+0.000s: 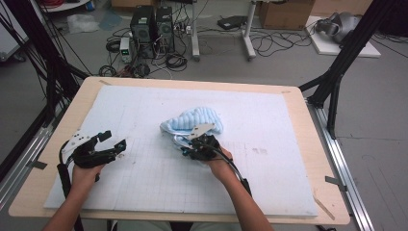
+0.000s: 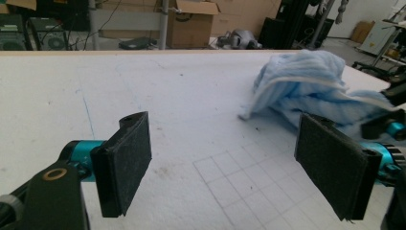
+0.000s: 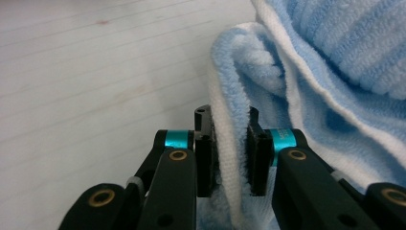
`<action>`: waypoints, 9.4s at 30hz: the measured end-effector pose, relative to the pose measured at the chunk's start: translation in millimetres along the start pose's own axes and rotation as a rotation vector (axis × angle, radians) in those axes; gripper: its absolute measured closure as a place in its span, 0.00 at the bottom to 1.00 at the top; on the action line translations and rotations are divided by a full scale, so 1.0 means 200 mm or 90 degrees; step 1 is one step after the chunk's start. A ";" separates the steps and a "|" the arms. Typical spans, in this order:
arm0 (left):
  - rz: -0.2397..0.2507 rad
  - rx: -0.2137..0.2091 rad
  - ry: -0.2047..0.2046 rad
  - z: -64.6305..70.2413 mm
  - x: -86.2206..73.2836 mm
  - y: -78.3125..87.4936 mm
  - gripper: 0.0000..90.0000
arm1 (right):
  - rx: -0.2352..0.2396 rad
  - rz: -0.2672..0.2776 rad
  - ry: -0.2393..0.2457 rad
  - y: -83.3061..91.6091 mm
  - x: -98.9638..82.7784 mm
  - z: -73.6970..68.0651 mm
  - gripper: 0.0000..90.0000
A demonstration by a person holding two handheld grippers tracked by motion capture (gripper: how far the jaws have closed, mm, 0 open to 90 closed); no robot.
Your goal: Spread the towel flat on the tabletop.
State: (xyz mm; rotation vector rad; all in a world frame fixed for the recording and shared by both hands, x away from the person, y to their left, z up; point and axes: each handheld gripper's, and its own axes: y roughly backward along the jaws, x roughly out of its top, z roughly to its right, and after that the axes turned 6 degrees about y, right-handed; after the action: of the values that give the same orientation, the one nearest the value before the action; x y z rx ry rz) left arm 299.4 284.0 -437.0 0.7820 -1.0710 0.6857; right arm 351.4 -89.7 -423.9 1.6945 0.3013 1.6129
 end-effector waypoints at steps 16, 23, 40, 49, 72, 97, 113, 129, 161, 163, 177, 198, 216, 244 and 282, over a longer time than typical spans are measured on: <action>-0.006 -0.002 -0.013 0.11 -0.04 0.04 0.24 | -0.177 0.052 -0.213 0.11 -0.13 0.15 0.44; 0.005 0.015 -0.005 0.06 -0.02 0.08 0.24 | -0.069 0.072 -0.156 -0.02 -0.01 0.11 0.92; -0.035 0.006 0.057 -0.01 0.01 0.02 0.27 | 0.164 0.176 -0.084 0.07 0.12 -0.07 0.64; -0.106 -0.058 0.083 0.01 0.05 -0.16 0.31 | -0.072 0.135 -0.154 0.28 -0.08 0.20 0.60; -0.120 -0.026 -0.006 -0.01 0.22 -0.39 0.95 | -0.150 0.046 -0.104 0.12 -0.03 0.41 0.93; -0.138 0.041 0.009 -0.14 0.31 -0.71 0.51 | -0.382 -0.022 -0.186 -0.07 0.16 0.82 0.67; -0.172 -0.018 0.007 0.01 0.10 -0.48 0.43 | -0.124 0.056 -0.147 0.10 -0.03 0.43 0.51; -0.232 -0.027 -0.021 0.07 0.04 -0.53 0.74 | -0.116 -0.003 -0.133 -0.06 -0.10 0.38 0.92; -0.120 0.003 0.019 0.00 0.11 -0.41 0.50 | -0.276 0.076 -0.183 0.24 -0.14 0.44 0.67; -0.127 -0.001 0.015 0.01 0.10 -0.42 0.50 | -0.250 0.071 -0.175 0.24 -0.17 0.38 0.66; -0.260 -0.039 -0.040 0.16 0.02 -0.57 0.49 | -0.107 -0.056 -0.116 0.04 -0.18 0.20 0.93; -0.250 0.037 -0.069 0.08 0.11 -0.83 0.94 | -0.284 -0.048 -0.187 0.18 -0.29 0.38 0.83; -0.174 -0.071 -0.049 0.24 0.02 -0.44 0.45 | -0.244 0.033 -0.159 0.46 -0.45 0.13 0.61; -0.312 -0.118 -0.119 0.48 -0.16 -0.21 0.96 | -0.062 -0.008 -0.171 0.49 -0.57 -0.14 0.90; -0.201 -0.029 -0.032 0.26 -0.04 -0.34 0.48 | -0.178 0.033 -0.174 0.36 -0.41 -0.01 0.52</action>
State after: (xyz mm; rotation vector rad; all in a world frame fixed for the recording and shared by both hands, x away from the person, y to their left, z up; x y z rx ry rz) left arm 326.4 202.3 -445.5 0.9089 -0.9768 0.3750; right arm 311.8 -190.8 -439.1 1.6870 -0.0995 1.3641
